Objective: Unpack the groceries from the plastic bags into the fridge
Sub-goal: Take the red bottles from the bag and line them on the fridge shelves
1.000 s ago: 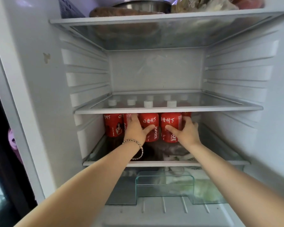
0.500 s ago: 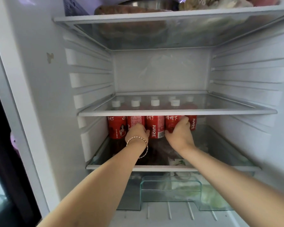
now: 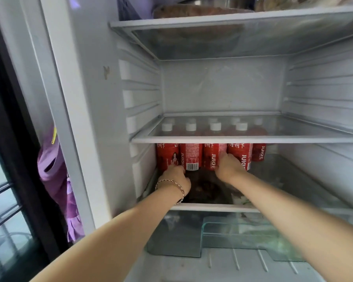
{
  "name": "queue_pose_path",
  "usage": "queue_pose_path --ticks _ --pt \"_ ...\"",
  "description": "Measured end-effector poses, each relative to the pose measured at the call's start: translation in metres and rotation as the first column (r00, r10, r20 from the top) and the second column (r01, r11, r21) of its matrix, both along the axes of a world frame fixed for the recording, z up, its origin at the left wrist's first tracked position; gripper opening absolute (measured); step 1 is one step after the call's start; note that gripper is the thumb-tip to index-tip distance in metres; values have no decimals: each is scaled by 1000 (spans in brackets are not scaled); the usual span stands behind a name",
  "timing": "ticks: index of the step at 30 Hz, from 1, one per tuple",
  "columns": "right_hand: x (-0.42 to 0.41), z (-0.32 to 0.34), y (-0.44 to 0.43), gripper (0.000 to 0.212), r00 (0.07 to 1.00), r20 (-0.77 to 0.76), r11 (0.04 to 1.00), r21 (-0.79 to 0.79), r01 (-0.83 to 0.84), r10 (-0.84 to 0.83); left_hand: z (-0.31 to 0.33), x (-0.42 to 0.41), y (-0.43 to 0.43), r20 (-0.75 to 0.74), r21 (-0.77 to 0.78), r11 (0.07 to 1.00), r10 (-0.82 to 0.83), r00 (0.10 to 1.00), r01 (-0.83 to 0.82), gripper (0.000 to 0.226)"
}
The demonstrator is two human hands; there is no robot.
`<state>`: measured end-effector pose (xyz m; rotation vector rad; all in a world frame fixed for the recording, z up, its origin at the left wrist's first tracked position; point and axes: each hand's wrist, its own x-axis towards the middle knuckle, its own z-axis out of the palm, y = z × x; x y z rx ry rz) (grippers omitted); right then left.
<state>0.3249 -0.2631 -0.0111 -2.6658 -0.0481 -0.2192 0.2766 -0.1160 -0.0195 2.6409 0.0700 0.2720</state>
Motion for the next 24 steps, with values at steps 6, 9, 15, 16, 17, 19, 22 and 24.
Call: queue_pose_path --ticks 6,9,15,16,17,19,22,24 --pt "-50 3 -3 19 977 -107 975 -109 -195 183 2 -21 -6 -82 264 959 -87 993 106 30" --pt "-72 8 5 19 969 -60 962 -121 -246 241 15 -35 -4 -1 267 953 -150 989 145 24" --pt "-109 26 26 17 913 -22 910 -69 -409 408 25 -105 0 -37 381 920 -83 996 91 24" --pt "-118 26 32 15 891 -8 889 -63 -454 454 24 -119 3 -54 433 900 -31 998 52 26" --pt "-127 27 39 12 870 4 868 -62 -492 493 24 -133 8 -63 470 883 22 998 10 29" --pt "-150 26 52 11 809 2 807 -78 -585 587 21 -167 22 -68 469 877 150 986 -101 28" --pt "-198 17 74 12 682 -27 674 -129 -728 731 8 -235 41 -91 445 853 345 934 -272 27" --pt "-233 11 89 14 587 -70 574 -145 -806 806 -1 -279 49 -123 429 818 473 872 -383 28"
